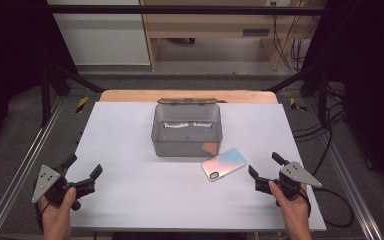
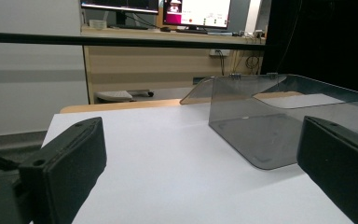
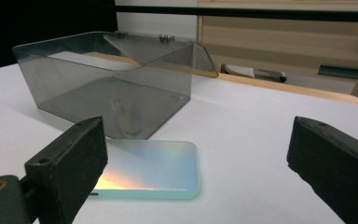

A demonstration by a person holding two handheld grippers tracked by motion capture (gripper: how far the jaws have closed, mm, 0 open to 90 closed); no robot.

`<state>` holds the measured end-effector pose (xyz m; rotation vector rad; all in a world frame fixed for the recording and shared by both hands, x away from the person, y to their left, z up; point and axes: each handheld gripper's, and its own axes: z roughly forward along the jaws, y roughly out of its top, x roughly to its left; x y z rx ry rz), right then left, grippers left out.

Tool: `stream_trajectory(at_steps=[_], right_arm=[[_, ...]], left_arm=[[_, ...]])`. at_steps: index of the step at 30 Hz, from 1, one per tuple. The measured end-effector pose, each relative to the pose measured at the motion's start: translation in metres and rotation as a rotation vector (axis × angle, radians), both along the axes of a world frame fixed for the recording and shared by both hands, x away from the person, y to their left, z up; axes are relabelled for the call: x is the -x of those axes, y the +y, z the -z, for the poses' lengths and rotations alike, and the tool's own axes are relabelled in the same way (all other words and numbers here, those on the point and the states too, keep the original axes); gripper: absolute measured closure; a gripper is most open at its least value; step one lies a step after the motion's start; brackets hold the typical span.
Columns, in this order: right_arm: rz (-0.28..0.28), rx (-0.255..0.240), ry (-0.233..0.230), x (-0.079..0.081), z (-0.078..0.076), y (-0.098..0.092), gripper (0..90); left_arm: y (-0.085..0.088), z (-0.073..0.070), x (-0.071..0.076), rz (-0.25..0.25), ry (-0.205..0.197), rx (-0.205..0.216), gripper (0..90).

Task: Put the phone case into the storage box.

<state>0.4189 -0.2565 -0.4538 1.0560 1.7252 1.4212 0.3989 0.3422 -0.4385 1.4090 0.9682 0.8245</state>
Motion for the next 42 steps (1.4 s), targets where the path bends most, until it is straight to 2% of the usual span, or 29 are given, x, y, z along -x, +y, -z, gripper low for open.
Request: stream_trajectory(at_steps=[5, 14, 19, 24, 27, 29, 32, 33, 35, 37, 39, 42], right_arm=[[0.005, 0.003, 0.028, 0.000, 0.001, 0.000, 5.0], [0.050, 0.005, 0.083, -0.002, 0.002, -0.001, 5.3], [0.066, 0.006, 0.095, -0.002, 0.003, 0.000, 6.1], [0.062, 0.016, 0.143, -0.003, 0.005, 0.000, 11.8], [0.060, 0.020, 0.186, -0.004, 0.007, -0.001, 21.6], [0.061, 0.025, 0.214, -0.007, 0.006, 0.000, 32.0], [0.059, 0.064, 0.247, -0.016, 0.002, 0.003, 47.1], [0.061, 0.087, 0.264, -0.021, -0.001, 0.006, 54.4], [0.058, 0.128, 0.306, -0.033, -0.005, 0.012, 63.5], [0.057, 0.164, 0.312, -0.046, -0.007, 0.017, 74.5], [0.049, 0.172, 0.354, -0.066, -0.006, 0.024, 82.2], [0.063, 0.192, 0.400, -0.092, 0.001, 0.029, 88.1]], left_arm=[[0.000, 0.000, 0.000, 0.001, 0.003, 0.005, 1.4], [-0.002, 0.001, -0.001, 0.000, 0.013, 0.004, 1.4], [-0.002, 0.001, -0.002, -0.002, 0.017, 0.000, 1.4], [-0.003, 0.001, -0.002, -0.007, 0.020, -0.008, 1.6], [-0.003, 0.002, -0.003, -0.007, 0.024, -0.013, 1.6], [-0.003, 0.002, -0.003, -0.007, 0.026, -0.010, 1.8], [-0.004, 0.002, -0.002, -0.003, 0.021, -0.005, 2.0], [-0.004, 0.002, -0.002, -0.003, 0.021, -0.005, 2.1], [-0.005, 0.002, -0.002, 0.005, 0.021, -0.007, 2.2], [-0.006, 0.002, -0.003, 0.006, 0.023, -0.004, 2.2], [-0.006, 0.002, -0.004, 0.006, 0.025, -0.004, 2.3], [-0.007, 0.002, -0.003, 0.010, 0.024, -0.005, 2.4]])
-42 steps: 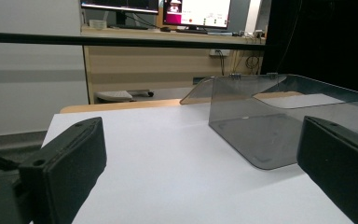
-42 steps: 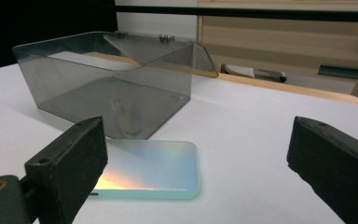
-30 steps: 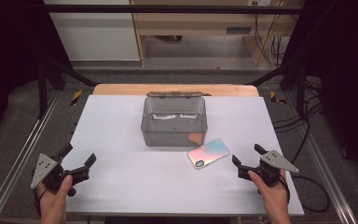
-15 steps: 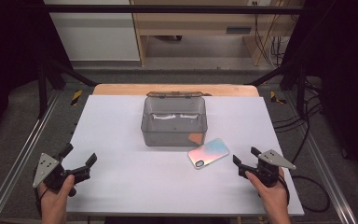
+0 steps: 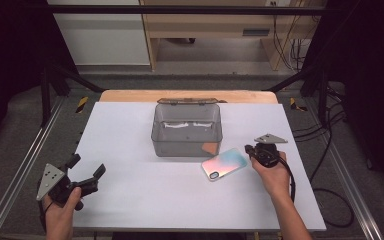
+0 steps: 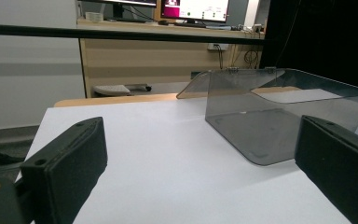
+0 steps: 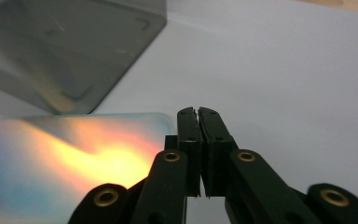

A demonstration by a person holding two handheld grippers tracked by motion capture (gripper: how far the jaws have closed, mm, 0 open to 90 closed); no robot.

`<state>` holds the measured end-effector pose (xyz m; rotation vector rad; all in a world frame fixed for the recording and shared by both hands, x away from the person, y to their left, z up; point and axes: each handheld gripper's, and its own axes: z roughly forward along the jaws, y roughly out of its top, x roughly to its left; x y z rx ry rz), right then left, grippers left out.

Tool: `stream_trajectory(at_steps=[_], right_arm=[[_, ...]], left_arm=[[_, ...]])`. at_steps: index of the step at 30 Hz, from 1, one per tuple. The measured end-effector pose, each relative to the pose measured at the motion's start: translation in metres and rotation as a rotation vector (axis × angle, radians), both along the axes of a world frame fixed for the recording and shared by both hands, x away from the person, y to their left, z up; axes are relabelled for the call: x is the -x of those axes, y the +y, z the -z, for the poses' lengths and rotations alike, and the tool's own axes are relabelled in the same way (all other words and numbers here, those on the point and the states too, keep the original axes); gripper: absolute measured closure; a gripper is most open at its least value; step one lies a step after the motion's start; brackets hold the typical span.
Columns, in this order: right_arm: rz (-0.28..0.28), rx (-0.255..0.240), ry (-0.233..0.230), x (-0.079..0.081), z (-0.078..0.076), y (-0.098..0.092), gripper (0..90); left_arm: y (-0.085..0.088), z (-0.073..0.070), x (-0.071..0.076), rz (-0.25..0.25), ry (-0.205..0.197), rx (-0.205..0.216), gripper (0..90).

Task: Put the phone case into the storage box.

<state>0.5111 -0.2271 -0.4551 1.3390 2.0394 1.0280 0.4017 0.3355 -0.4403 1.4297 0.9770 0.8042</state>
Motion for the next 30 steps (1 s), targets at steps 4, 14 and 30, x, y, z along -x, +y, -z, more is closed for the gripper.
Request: stream_trajectory(at_steps=[4, 14, 30], right_arm=[[0.023, 0.005, 0.059, -0.023, 0.012, 0.004, 90.0], [0.014, 0.014, 0.095, -0.036, 0.025, 0.009, 90.0], [-0.058, -0.015, 0.088, -0.025, 0.030, 0.025, 90.0]], left_arm=[[-0.001, 0.000, 0.000, 0.008, 0.000, -0.001, 2.5], [-0.001, 0.001, -0.002, 0.012, 0.006, -0.002, 2.8], [-0.001, 0.001, -0.002, 0.010, 0.009, -0.001, 3.0]])
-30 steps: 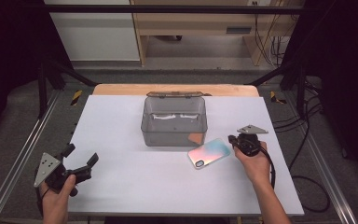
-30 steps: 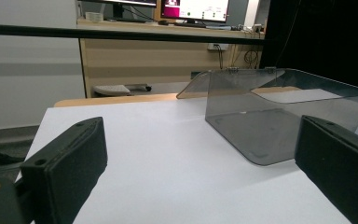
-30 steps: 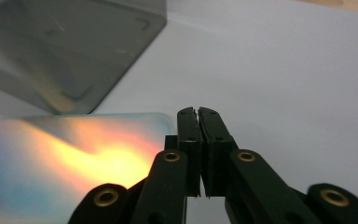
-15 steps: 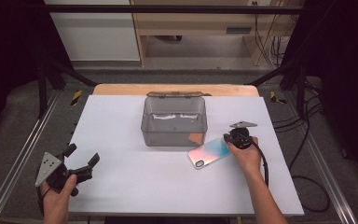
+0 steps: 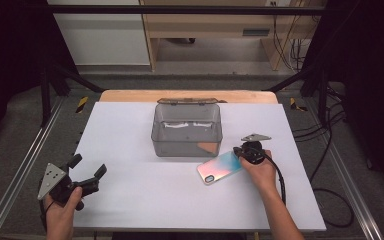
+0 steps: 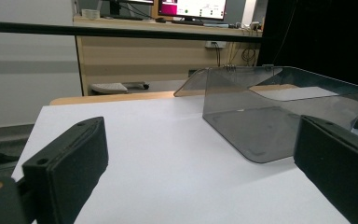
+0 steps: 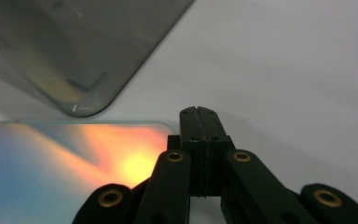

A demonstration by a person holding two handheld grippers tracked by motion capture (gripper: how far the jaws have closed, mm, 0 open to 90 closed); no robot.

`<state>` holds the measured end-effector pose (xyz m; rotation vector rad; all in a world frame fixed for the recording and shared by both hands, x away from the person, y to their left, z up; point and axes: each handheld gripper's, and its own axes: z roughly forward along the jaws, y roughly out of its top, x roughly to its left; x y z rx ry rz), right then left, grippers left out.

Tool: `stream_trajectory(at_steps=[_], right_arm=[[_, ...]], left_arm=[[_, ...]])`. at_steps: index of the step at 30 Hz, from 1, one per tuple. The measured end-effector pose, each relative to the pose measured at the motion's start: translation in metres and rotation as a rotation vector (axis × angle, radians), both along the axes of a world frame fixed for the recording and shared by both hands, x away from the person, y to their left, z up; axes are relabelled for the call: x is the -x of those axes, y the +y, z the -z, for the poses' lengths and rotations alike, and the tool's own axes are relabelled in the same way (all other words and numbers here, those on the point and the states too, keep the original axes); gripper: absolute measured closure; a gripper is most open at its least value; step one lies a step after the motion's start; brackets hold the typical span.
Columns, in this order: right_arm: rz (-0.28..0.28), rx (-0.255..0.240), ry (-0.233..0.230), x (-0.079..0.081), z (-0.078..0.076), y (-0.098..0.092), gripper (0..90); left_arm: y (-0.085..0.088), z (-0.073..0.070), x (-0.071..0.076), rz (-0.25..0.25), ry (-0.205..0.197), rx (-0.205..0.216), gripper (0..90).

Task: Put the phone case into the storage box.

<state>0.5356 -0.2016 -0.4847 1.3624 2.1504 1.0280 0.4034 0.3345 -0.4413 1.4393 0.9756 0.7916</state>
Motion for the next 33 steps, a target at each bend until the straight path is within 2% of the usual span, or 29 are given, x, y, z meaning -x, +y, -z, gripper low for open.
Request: stream_trajectory(at_steps=[3, 6, 8, 12, 13, 15, 22, 33], right_arm=[[-0.020, -0.006, -0.003, 0.010, 0.001, 0.009, 90.0], [-0.034, 0.010, -0.011, 0.017, 0.001, 0.017, 90.0], [-0.064, 0.009, 0.009, 0.026, -0.001, 0.030, 90.0], [-0.083, 0.006, 0.016, 0.035, -0.001, 0.042, 90.0], [-0.105, 0.017, 0.016, 0.041, -0.002, 0.050, 90.0], [-0.111, 0.005, 0.024, 0.047, -0.002, 0.055, 90.0], [-0.142, 0.015, 0.029, 0.058, -0.002, 0.065, 90.0], [-0.186, 0.001, 0.045, 0.077, -0.003, 0.080, 90.0]], left_arm=[[0.000, 0.000, 0.000, 0.001, -0.001, -0.001, 3.0], [0.000, 0.000, 0.000, 0.002, 0.000, -0.001, 3.0], [-0.001, 0.000, 0.000, 0.003, 0.000, -0.002, 3.0], [-0.001, 0.000, 0.000, 0.004, 0.000, -0.003, 3.1], [-0.001, 0.000, 0.000, 0.004, 0.002, -0.003, 3.1], [-0.001, 0.000, 0.000, 0.005, 0.002, -0.002, 3.1], [-0.001, 0.000, 0.000, 0.007, 0.005, -0.004, 3.1], [-0.001, 0.000, 0.000, 0.005, 0.005, -0.005, 3.1]])
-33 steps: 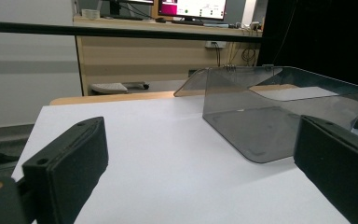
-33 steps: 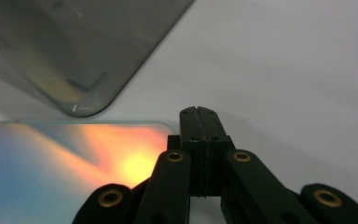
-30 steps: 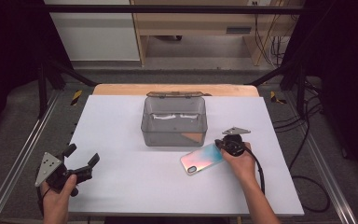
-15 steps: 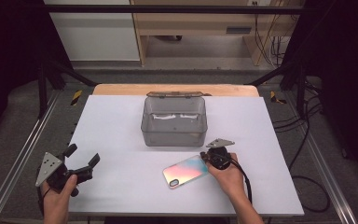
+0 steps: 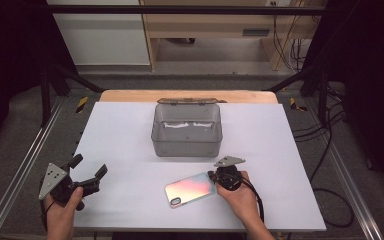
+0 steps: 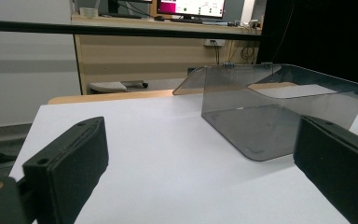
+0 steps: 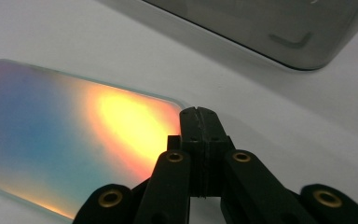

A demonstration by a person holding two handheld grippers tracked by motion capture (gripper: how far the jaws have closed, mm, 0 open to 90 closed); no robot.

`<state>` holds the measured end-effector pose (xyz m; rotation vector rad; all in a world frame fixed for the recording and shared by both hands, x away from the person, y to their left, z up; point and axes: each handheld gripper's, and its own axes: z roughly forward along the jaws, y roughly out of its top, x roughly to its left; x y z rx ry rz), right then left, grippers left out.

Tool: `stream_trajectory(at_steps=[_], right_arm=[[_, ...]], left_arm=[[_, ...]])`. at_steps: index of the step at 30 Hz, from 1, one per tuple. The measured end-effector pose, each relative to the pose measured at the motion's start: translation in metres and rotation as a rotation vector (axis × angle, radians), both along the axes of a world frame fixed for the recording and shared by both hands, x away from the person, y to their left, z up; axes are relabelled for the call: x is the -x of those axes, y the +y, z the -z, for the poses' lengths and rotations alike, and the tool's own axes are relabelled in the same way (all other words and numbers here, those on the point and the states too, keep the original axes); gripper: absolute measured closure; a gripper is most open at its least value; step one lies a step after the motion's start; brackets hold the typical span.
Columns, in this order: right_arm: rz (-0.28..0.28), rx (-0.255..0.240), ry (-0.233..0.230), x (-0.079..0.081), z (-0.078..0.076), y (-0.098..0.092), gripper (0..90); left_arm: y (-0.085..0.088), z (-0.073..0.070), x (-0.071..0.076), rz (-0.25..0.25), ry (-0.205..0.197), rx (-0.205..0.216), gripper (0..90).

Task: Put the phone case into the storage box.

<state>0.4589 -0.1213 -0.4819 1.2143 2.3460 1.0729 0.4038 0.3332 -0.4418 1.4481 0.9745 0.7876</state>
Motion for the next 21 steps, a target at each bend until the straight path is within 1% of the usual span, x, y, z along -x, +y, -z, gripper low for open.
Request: stream_trajectory(at_steps=[4, 9, 11, 12, 13, 14, 17, 20, 21], right_arm=[[-0.013, -0.002, 0.003, 0.004, 0.000, 0.005, 90.0], [-0.039, -0.014, 0.015, 0.017, 0.000, 0.018, 90.0], [-0.045, -0.015, 0.010, 0.020, 0.001, 0.020, 90.0], [-0.060, -0.019, 0.017, 0.025, 0.000, 0.025, 90.0], [-0.067, -0.021, 0.018, 0.027, 0.000, 0.026, 90.0], [-0.080, -0.015, 0.012, 0.030, 0.000, 0.029, 90.0], [-0.104, -0.019, 0.025, 0.036, -0.001, 0.035, 90.0], [-0.140, -0.015, 0.024, 0.043, -0.001, 0.044, 90.0], [-0.140, -0.015, 0.024, 0.043, -0.001, 0.044, 90.0]], left_arm=[[0.000, 0.000, 0.000, 0.000, 0.000, 0.000, 3.1], [0.001, 0.000, -0.001, -0.001, 0.001, -0.001, 3.1], [0.001, 0.000, -0.001, -0.002, 0.002, -0.002, 3.1], [0.001, 0.000, -0.001, -0.002, 0.003, -0.002, 3.1], [0.001, 0.000, -0.001, -0.002, 0.003, -0.002, 3.1], [0.001, 0.001, -0.001, -0.002, 0.003, -0.004, 3.1], [0.001, 0.001, -0.001, -0.002, 0.004, -0.005, 3.1], [0.001, 0.001, -0.002, -0.001, 0.005, -0.010, 3.2], [0.001, 0.001, -0.002, -0.001, 0.005, -0.010, 3.2]])
